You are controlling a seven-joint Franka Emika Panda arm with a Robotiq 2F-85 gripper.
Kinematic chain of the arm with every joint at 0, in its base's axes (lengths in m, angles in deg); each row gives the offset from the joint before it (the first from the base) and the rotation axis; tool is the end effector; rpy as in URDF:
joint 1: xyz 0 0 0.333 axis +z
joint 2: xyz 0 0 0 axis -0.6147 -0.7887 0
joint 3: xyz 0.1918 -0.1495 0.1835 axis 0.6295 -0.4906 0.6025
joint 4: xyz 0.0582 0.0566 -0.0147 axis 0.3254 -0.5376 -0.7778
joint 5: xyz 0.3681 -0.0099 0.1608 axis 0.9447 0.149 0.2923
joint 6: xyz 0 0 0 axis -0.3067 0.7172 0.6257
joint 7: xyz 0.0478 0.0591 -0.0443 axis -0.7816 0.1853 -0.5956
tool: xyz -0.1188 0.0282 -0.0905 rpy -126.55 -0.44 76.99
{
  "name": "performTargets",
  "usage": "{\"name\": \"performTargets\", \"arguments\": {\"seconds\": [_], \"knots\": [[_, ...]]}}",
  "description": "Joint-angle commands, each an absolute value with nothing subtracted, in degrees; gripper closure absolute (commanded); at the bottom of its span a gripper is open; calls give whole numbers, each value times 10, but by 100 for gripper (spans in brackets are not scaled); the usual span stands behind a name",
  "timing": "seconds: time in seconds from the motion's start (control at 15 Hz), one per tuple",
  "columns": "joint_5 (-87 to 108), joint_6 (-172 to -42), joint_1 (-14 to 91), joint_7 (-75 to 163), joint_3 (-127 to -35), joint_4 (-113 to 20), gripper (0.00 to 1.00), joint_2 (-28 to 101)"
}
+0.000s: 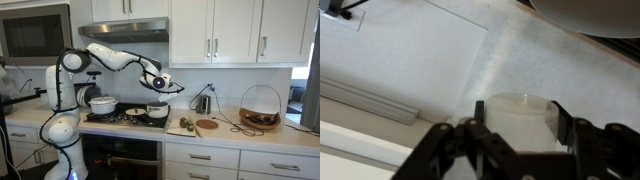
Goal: Pour the contents in the small clear cup into the pot
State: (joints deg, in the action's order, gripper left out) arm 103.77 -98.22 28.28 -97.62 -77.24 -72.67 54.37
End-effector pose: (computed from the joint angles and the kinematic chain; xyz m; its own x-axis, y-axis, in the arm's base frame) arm 0.6092 -0.0333 0.4619 -0.1407 0.4580 0.8778 0.7422 -0.5380 0.3997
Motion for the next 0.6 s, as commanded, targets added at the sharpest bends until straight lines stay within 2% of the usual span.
{"name": "performTargets", "arguments": {"seconds": [0.0,0.4,0.47,0.53], "knots": [[1037,-981,300,-975,-792,-731,36,546],[1038,-981,306,-975,-792,-735,36,550],[1038,-981,306,-975,-792,-735,61,550],[1040,-985,309,-971,-792,-726,61,541]]}}
